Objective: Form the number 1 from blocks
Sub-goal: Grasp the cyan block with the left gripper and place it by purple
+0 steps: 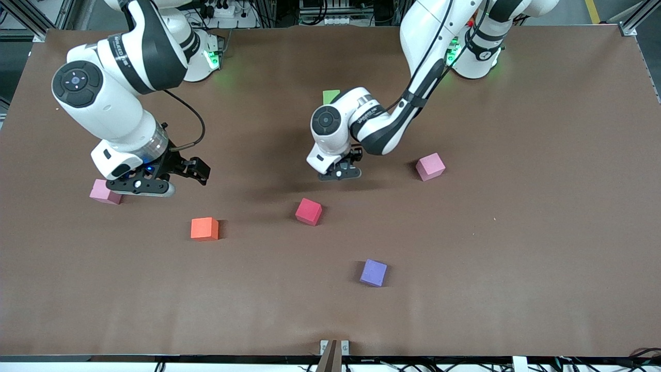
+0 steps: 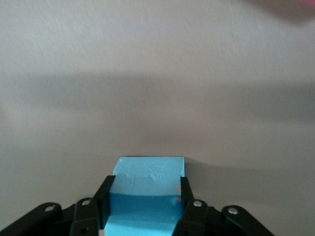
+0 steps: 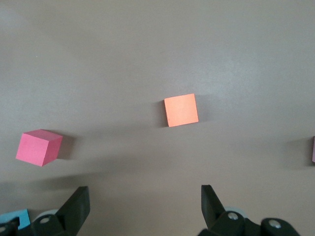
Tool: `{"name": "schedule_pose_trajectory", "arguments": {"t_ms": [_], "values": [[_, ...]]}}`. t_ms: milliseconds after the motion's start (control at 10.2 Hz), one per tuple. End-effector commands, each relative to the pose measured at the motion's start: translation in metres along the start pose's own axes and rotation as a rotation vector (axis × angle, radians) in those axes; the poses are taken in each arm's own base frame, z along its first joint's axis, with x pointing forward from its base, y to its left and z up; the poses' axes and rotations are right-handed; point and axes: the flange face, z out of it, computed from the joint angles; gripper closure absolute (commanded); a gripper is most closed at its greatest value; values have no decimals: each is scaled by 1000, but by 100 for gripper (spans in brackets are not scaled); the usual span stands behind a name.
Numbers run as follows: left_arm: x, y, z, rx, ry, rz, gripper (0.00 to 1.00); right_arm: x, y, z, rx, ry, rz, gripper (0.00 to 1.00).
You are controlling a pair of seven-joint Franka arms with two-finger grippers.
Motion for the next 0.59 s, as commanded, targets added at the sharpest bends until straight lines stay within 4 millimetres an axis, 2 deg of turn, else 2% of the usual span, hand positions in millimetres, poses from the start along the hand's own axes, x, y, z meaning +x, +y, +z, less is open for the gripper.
{"name": "schedule_pose_trajectory", "arguments": {"t_ms": [0,294,491], "values": [[-18,7,-10,21,-12,1,100,6,0,2,3,-5,5,0],[-34,17,-9,17,-22,24,100,7,-1,4,7,0,4,0],[-48,20,1,36,-31,36,100,8,-1,7,6,-5,4,0]]}}
